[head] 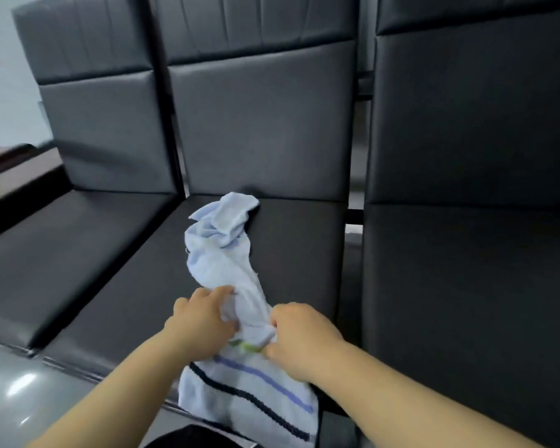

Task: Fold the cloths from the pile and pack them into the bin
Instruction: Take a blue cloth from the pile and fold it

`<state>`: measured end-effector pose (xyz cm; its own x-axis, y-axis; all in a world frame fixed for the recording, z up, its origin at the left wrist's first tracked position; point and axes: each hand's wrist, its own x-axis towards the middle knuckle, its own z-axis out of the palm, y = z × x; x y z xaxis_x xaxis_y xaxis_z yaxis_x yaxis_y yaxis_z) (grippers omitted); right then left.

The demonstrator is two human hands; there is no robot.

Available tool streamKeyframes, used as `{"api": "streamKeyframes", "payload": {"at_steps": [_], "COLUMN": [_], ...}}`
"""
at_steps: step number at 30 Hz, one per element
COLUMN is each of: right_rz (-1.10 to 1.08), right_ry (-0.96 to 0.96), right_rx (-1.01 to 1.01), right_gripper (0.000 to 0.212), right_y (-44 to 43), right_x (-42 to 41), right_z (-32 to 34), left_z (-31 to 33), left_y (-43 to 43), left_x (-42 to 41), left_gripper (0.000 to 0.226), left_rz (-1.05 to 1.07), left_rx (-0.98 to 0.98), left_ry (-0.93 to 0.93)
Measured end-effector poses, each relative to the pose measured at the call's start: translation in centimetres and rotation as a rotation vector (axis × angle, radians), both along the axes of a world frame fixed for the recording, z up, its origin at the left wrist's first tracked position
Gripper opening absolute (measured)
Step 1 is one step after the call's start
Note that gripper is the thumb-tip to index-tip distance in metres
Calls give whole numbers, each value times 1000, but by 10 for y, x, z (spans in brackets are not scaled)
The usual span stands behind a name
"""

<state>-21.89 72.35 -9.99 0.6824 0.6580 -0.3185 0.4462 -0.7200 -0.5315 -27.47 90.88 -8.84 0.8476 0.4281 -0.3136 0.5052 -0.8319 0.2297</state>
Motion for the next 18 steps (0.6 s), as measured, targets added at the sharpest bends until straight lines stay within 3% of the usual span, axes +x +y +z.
{"api": "streamKeyframes", "payload": {"at_steps": [3, 6, 12, 14, 16, 18], "right_rz": [-13, -23, -409, -495, -545, -577], "right_ry": [-38, -19, 304, 358, 343, 255], "right_rx": [16, 81, 583, 643, 631, 566], "right_gripper": [24, 26, 13, 14, 12, 15], "right_y": [-5, -34, -120, -147, -172, -194], "right_x": [16, 32, 61, 62, 62, 61], "right_z": [-5, 9, 39, 48, 57, 66], "left_z": [-6, -4, -3, -2, 5, 16], "left_y": [-2, -15, -49, -60, -78, -101], "left_x": [12, 24, 43, 53, 62, 73], "left_gripper": [39, 31, 64, 39, 10, 15], "left_rz": [-27, -114, -206, -249, -293, -298], "left_rx": [-50, -3, -36, -60, -218, -426], "left_ry": [-102, -96, -31, -68, -104, -150]}}
